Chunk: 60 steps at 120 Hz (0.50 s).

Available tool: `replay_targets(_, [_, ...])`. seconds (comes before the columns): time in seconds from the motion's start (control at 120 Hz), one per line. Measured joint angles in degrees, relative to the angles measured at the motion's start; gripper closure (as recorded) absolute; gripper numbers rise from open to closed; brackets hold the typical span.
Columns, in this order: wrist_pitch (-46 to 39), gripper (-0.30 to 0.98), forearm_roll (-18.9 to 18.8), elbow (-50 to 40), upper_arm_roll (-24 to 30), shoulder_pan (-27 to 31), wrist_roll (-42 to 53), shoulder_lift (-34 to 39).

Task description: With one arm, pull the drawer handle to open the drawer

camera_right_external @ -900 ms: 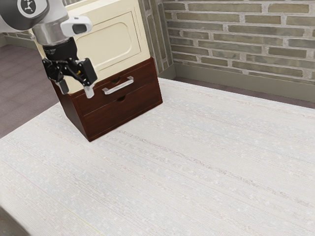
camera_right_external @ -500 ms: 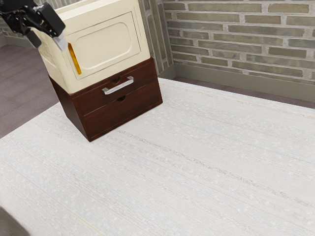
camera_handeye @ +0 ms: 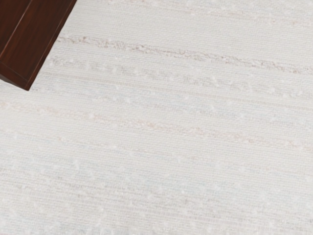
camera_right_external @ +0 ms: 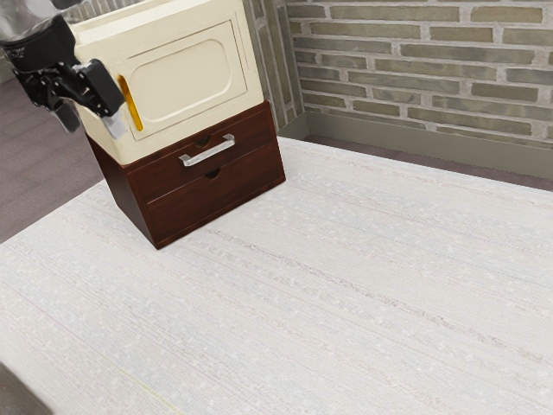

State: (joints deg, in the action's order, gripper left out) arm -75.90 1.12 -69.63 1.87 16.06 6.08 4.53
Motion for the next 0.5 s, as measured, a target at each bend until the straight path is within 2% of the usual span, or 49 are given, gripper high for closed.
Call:
replay_targets(0.075, [-6.19,0.00,-0.12,-15.61,2.02,-0.49,-0.48,9.47])
replay_targets(0.233, [-15.04,0.00,-0.01,-38.02,5.49,-2.39,-1.63,22.15])
replay_targets(0.383, [-18.55,0.00,0.21,-42.14,5.74,-4.64,-2.50,23.38])
replay_targets(0.5, [-22.30,0.00,-0.33,-42.41,5.73,-4.79,-1.42,20.73])
